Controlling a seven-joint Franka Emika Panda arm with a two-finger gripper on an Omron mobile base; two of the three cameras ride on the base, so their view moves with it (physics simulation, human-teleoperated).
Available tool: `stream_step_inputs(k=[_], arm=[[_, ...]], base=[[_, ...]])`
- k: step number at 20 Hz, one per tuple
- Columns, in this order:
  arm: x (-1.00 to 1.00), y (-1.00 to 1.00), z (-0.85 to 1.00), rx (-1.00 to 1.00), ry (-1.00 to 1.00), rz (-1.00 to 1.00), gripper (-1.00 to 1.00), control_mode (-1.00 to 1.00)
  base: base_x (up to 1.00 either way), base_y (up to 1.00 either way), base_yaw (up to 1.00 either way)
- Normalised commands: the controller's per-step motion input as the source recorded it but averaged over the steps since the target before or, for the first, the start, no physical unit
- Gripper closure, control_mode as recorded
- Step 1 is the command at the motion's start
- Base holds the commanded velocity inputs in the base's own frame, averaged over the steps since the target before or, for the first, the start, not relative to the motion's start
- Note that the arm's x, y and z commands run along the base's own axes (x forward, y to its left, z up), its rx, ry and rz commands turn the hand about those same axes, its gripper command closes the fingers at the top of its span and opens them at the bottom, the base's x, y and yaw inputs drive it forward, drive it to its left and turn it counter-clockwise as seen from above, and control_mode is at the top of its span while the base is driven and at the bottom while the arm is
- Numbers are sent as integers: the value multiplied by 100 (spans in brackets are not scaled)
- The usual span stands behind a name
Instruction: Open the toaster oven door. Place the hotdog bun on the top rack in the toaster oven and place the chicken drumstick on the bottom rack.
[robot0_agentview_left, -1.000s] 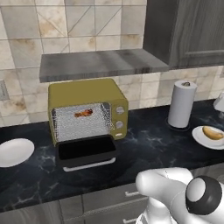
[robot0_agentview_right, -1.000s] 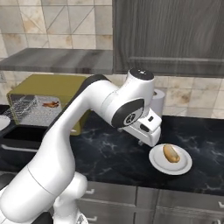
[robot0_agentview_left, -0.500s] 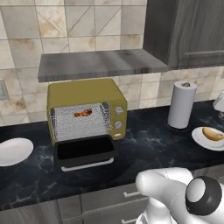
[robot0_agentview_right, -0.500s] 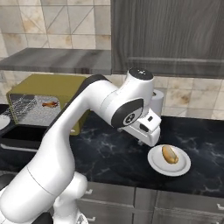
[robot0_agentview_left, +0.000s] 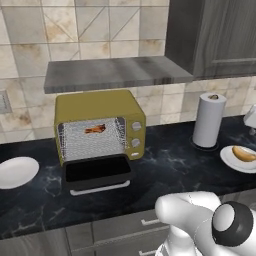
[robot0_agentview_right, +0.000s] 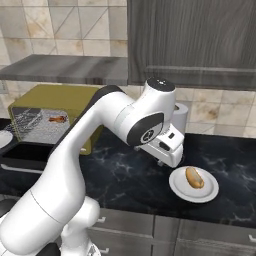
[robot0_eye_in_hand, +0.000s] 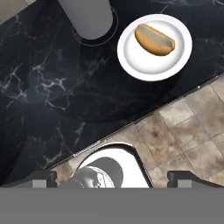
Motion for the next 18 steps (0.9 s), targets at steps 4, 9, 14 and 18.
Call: stream_step_inputs(k=[4, 9, 14, 18], arm=[[0, 0, 0, 0, 0, 0, -100, 100], [0, 0, 0, 0, 0, 0, -100, 100], [0, 0, 0, 0, 0, 0, -100, 100], [0, 0, 0, 0, 0, 0, -100, 100]], base=[[40, -53, -2], [30, -46, -4], [13, -18, -2], [0, 0, 0]])
